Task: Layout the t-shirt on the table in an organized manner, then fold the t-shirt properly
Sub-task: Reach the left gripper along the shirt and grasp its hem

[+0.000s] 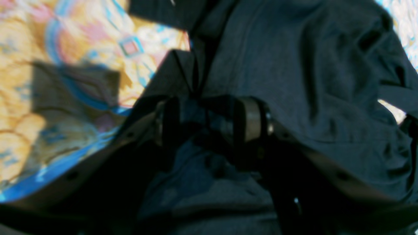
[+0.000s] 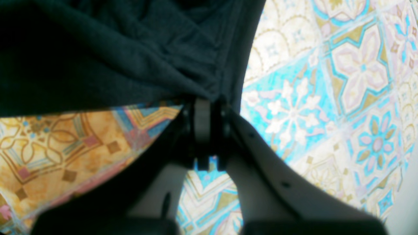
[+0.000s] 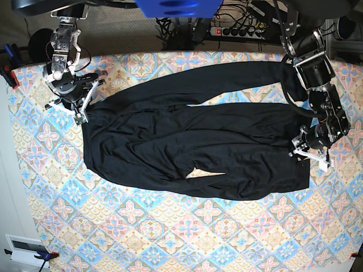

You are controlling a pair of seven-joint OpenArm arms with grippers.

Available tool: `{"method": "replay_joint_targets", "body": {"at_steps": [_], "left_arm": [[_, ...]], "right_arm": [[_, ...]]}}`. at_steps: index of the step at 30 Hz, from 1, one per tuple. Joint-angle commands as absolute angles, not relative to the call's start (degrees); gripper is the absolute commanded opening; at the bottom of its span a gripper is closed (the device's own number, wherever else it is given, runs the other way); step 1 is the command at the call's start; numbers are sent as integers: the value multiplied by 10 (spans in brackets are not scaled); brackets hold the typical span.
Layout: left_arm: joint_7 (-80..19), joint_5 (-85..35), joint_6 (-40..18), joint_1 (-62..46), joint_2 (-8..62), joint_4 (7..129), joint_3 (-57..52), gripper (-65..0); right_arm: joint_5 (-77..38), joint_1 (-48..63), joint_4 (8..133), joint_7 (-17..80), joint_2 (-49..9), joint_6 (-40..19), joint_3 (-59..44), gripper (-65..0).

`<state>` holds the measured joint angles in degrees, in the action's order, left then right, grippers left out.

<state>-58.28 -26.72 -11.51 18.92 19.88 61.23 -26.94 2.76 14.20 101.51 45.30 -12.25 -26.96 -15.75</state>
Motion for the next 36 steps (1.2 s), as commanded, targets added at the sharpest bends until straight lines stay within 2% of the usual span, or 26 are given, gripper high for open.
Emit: {"method": "replay_joint_targets", "body": {"at_steps": [1, 5, 7, 11, 12, 22, 25, 28, 36], "left_arm": [[-571, -274, -116, 213, 210, 611, -270, -398], [-552, -274, -116, 228, 203, 576, -270, -400], [-546, -279, -116, 230, 203, 576, -260, -435], [-541, -281, -117, 247, 203, 577, -247, -628], [-539, -281, -116, 253, 203, 577, -247, -650], [-528, -281, -116, 346, 203, 576, -247, -650], [-478, -276, -113, 358, 203, 575, -247, -650], [-427, -274, -74, 374, 203, 564, -247, -650], [-246, -274, 0, 443, 213, 393, -244, -650]], "right_arm": [[26, 137, 1026, 444, -130, -267, -160, -650], [26, 137, 1026, 444, -130, -267, -160, -650], [26, 137, 1026, 444, -130, -267, -160, -650], [26, 137, 1024, 444, -130, -267, -160, -650], [26, 137, 1023, 444, -130, -267, -160, -650], [26, 137, 1022, 444, -130, -267, -161, -650], [26, 137, 1022, 444, -130, -267, -161, -650], [26, 137, 1022, 444, -130, -267, -164, -650], [26, 138, 1027, 440, -130, -267, -162, -650]]}}
